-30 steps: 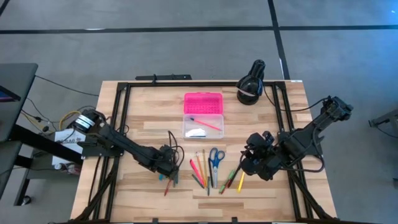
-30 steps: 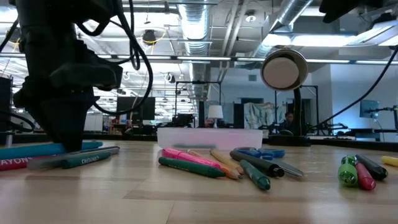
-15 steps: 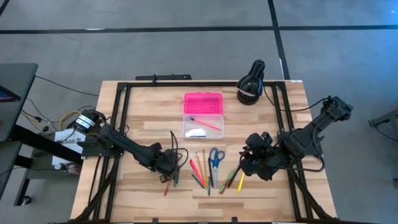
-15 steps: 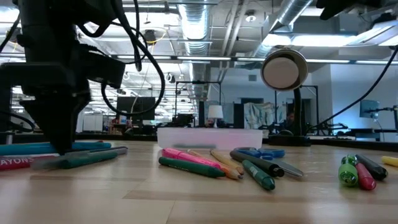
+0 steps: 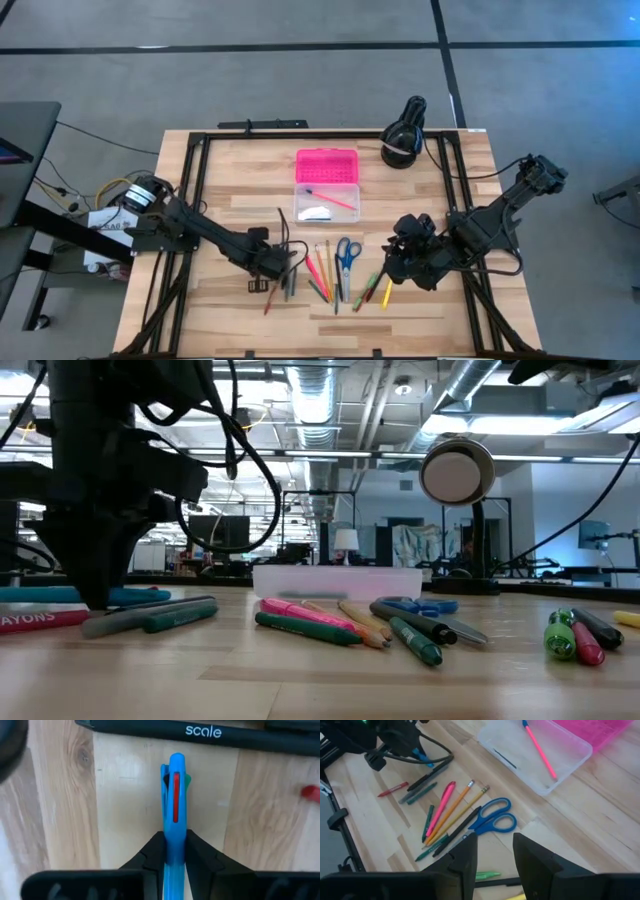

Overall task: Pick & place school supplies into a supply box
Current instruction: Put the blue pen into the pink supply box

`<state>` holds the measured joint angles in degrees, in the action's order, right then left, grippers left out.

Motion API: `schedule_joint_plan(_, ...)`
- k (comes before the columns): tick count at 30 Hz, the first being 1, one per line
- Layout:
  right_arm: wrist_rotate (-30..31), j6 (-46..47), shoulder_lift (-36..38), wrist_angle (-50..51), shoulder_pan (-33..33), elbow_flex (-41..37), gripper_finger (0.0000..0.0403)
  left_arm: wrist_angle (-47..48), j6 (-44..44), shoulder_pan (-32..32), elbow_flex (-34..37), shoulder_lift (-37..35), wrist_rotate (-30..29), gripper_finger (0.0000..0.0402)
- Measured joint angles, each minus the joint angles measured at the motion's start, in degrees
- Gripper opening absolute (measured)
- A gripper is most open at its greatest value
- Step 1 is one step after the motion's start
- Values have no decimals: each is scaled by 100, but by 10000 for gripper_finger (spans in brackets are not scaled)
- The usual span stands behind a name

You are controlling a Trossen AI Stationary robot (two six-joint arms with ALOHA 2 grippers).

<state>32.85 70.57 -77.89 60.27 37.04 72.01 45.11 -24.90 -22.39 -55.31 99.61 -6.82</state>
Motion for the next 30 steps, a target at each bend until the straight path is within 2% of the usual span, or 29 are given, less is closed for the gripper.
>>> schedule_joint_plan(8,7,-2,0,18,-2,0,118,1514,741,378,-1106,-28,-805,47)
schedule_joint_plan(14,12,0,0,53,-4,0,118,1581,1634,913,-1981,-39,-1386,47)
schedule_joint_plan(21,22,0,0,-21,-4,0,118,741,2875,1921,-2459,-45,-1453,49)
schedule_joint_plan(25,104,2,-4,-130,-4,0,118,-57,3429,2381,-2467,-23,-1163,50)
schedule_joint_plan(30,217,2,-15,-232,-4,0,118,-991,4099,2652,-2475,196,-781,50)
